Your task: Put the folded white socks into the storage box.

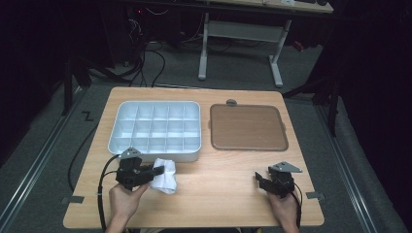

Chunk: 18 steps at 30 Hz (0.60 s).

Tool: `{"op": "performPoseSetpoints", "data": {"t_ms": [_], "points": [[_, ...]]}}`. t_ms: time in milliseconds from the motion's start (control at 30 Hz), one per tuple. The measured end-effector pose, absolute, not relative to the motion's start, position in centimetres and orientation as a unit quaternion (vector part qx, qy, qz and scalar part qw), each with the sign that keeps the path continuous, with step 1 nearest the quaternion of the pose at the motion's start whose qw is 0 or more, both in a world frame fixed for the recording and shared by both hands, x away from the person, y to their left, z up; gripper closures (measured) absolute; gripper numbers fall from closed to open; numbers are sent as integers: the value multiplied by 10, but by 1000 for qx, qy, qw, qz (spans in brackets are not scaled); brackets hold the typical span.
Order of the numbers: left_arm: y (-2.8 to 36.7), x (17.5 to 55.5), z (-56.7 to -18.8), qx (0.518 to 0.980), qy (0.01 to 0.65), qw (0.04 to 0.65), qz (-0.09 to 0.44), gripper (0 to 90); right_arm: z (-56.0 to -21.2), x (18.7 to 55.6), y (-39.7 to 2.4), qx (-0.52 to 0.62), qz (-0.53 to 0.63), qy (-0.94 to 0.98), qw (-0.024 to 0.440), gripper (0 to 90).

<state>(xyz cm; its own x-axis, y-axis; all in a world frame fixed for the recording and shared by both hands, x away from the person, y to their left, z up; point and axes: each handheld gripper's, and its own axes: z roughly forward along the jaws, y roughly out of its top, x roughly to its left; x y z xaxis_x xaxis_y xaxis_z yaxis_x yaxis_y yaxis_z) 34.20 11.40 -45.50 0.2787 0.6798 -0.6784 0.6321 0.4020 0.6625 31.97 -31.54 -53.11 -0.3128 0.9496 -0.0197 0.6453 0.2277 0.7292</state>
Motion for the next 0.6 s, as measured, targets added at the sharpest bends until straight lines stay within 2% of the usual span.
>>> {"op": "performPoseSetpoints", "data": {"t_ms": [600], "points": [[129,359,-429,533,598,599,4,744,-531,320,-315,536,316,745,241,393]]}}
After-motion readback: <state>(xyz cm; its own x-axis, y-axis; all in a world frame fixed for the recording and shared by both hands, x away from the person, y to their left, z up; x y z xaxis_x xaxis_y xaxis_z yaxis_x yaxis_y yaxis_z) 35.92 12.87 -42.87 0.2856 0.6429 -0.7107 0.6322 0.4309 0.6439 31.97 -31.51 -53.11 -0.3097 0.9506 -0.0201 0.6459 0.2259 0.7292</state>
